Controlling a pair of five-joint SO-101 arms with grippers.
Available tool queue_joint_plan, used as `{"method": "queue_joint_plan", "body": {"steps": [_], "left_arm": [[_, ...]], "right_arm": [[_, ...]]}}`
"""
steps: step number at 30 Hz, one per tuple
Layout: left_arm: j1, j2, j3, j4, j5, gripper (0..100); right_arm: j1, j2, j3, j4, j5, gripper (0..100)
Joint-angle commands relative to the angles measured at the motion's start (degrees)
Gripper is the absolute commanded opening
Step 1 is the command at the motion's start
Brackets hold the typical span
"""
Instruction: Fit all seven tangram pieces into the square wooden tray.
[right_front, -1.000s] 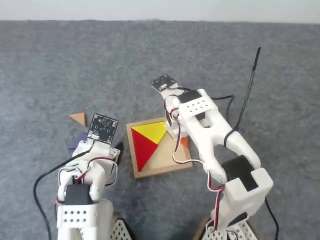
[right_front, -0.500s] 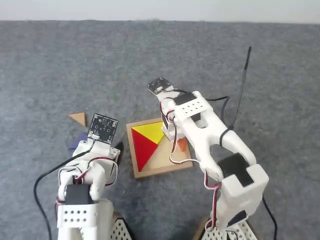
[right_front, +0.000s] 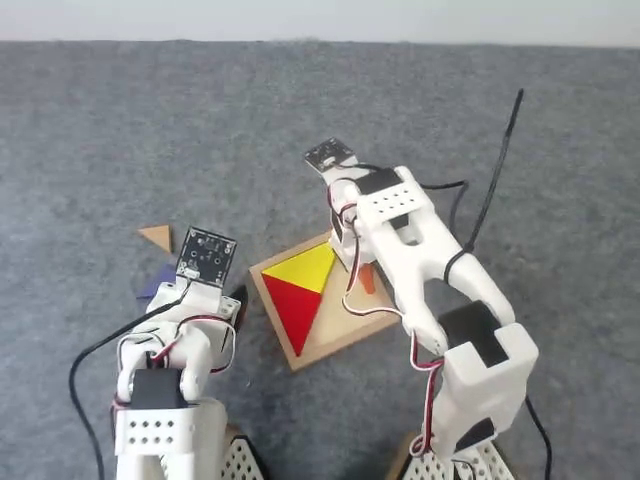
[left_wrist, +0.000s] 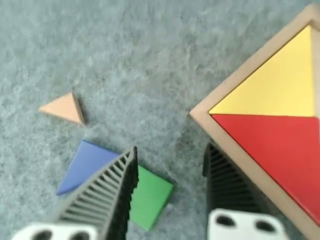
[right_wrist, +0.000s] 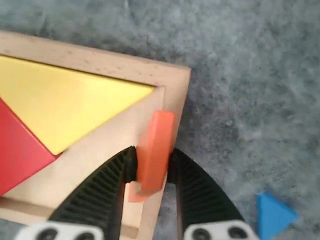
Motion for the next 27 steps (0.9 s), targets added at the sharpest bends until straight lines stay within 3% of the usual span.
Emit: {"method": "queue_joint_plan", "body": {"steps": [1, 16, 24, 27], "left_arm": [[0.1, -0.7, -0.7, -1.4, -0.2, 20], [0.1, -0.7, -0.7, -1.5, -0.2, 20], [-0.1, -0.7, -0.7, -2.2, -0.2, 20], [0.0, -0.7, -0.3, -2.2, -0.3, 20]], "right_arm": [[0.0, -0.6, -4.6, 3.0, 0.3, 3.9], [-0.3, -0.6, -5.8, 6.1, 1.8, 7.4], [-4.0, -0.6, -5.9, 7.7, 1.6, 7.5], [-5.0, -0.6, -6.2, 8.6, 1.7, 12.6]]}}
